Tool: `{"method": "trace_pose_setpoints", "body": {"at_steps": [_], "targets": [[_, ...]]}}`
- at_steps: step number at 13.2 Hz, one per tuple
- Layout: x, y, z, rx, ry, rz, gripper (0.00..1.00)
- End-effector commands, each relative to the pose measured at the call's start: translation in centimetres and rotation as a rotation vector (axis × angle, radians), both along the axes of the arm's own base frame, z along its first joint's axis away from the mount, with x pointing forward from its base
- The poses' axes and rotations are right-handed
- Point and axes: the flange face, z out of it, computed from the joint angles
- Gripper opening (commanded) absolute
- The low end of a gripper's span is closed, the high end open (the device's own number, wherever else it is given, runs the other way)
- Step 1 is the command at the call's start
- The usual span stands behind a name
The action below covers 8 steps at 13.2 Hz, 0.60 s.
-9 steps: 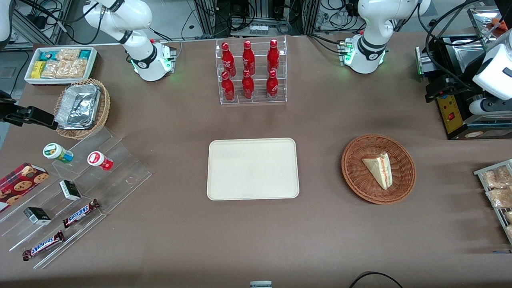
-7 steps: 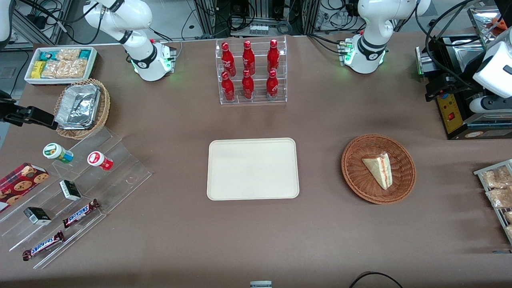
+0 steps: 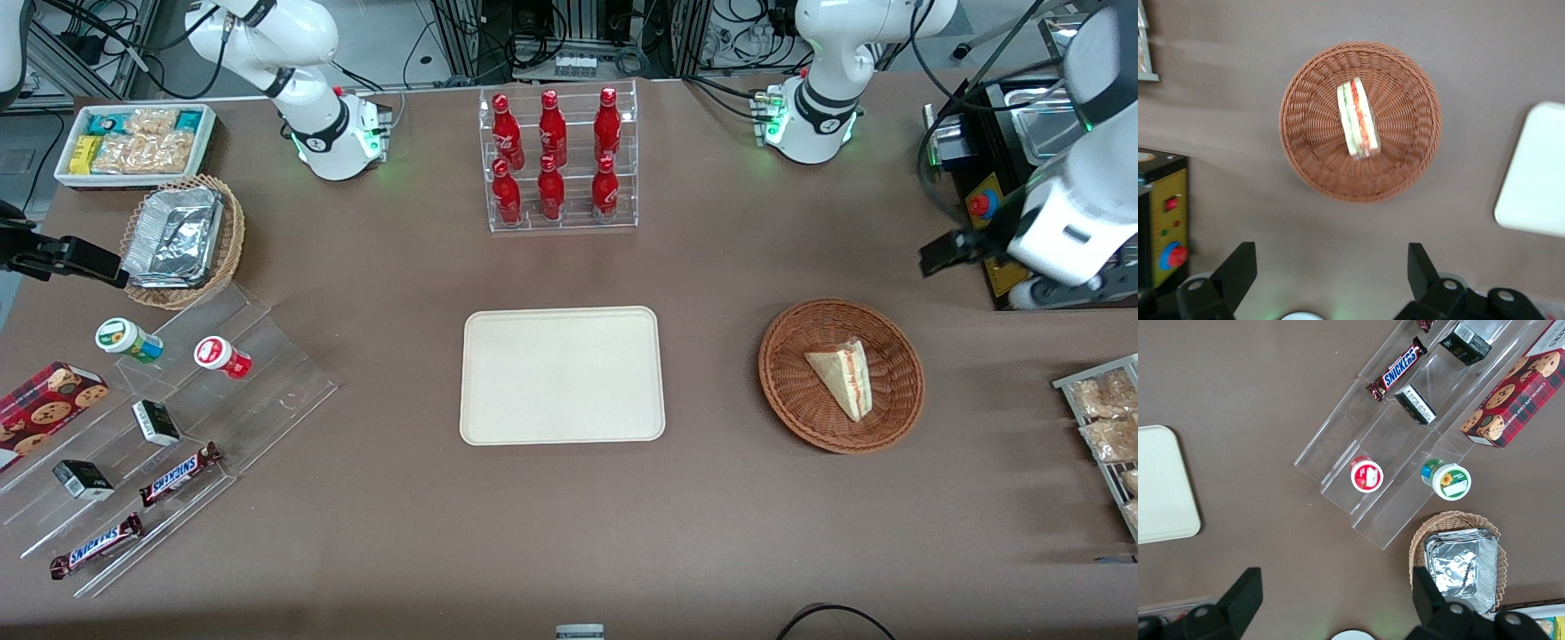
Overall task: Place sandwich from basket to tray
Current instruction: 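Move the left gripper over the wicker basket holding the sandwich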
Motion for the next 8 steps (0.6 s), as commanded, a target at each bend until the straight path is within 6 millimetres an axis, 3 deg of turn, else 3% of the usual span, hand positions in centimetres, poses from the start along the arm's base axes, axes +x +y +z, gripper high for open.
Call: {"method": "trace_pose_setpoints", "body": {"at_steps": [1, 3, 8], "targets": [[-1.7, -0.4, -3.6, 0.021, -0.05, 0.135, 1.0], [-1.5, -1.0, -6.6, 0.023, -0.08, 0.237, 1.0], [-2.4, -1.2, -13.9, 0.022, -0.086, 0.226, 1.0]]}}
